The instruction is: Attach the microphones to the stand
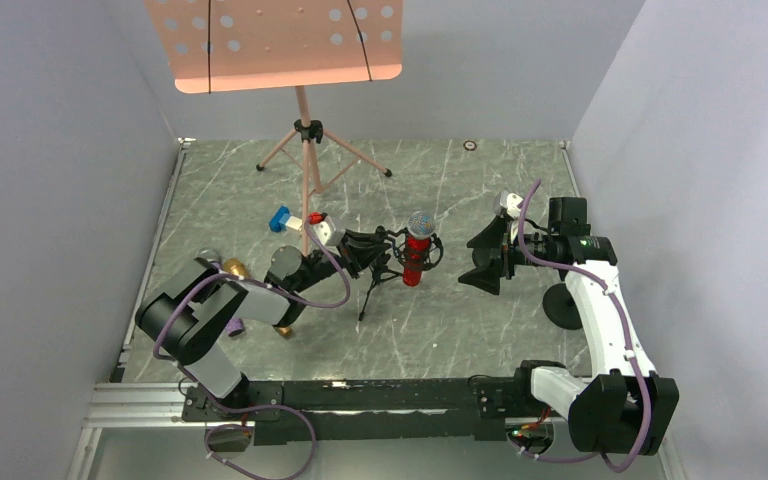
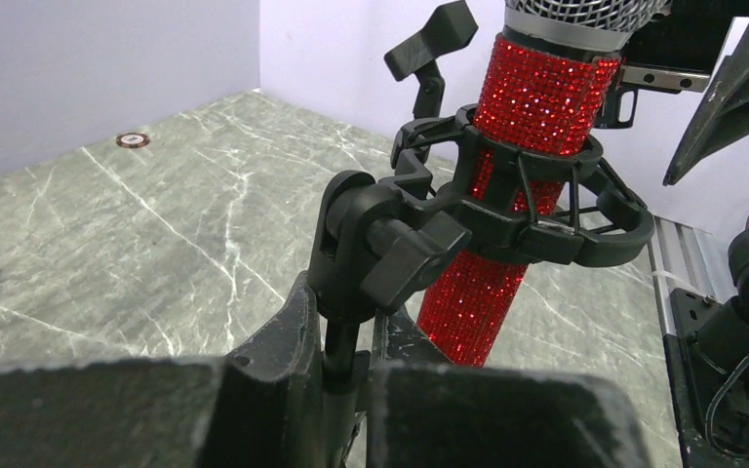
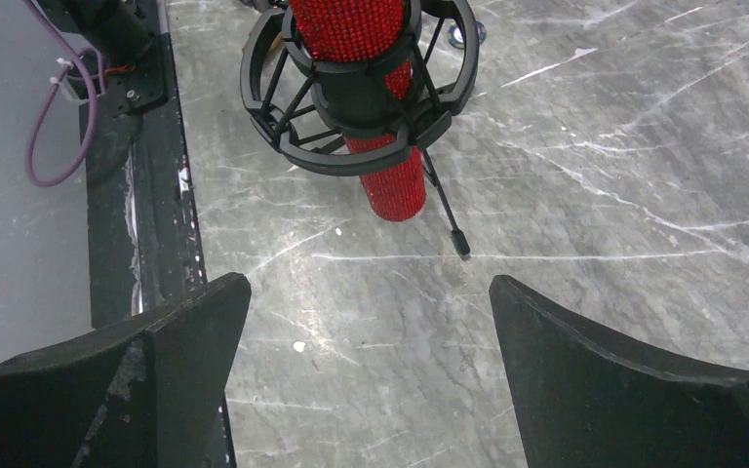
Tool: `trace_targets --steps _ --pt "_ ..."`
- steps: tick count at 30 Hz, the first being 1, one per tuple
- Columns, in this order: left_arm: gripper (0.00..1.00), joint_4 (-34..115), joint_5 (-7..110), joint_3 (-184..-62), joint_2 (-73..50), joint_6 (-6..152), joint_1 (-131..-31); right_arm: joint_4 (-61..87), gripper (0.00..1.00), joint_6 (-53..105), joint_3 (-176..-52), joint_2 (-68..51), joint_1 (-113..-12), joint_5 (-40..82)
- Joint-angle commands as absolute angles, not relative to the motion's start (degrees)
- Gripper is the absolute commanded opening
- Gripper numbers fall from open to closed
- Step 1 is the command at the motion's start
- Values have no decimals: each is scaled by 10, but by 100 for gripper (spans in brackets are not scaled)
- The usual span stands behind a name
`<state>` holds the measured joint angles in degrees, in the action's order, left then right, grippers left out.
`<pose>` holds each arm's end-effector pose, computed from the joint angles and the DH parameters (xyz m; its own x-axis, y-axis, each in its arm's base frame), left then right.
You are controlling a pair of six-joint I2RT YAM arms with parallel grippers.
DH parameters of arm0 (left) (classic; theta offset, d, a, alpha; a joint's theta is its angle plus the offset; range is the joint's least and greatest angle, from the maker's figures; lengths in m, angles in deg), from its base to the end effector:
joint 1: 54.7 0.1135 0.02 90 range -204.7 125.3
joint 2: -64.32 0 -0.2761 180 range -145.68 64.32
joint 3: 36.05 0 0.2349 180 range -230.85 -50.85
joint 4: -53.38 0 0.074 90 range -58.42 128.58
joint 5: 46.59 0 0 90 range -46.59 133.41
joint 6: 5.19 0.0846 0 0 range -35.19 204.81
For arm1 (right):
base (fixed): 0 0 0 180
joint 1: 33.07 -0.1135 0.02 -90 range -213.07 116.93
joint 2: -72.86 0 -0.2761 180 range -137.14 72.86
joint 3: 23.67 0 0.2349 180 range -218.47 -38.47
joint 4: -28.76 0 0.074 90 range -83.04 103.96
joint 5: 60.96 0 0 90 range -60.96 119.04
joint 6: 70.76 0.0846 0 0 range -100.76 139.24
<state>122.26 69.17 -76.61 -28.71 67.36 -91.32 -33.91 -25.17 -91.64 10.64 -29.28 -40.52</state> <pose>0.2363 -0.2214 0.2454 -0.0451 -0.3030 -0.9519 0.8997 0.4018 -0.1705 0.1864 0.0671 0.2946 -0.2563 -0.2279 -0.9393 -0.9331 0.3118 0.1789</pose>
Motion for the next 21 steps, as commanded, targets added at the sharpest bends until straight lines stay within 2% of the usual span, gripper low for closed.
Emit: trace_targets --steps 1,10,16,21 --pt "0 1205 711 -783 -272 697 -912 -319 100 -263 -916 109 -295 -413" --pt "0 1112 674 -781 -140 745 -885 -322 100 -265 -917 109 -296 -412" --pt "0 1103 695 -749 -39 658 -795 -322 100 -265 -918 112 -297 -413" --pt "0 998 687 -742 61 692 -747 -323 100 -266 -920 108 -301 -409"
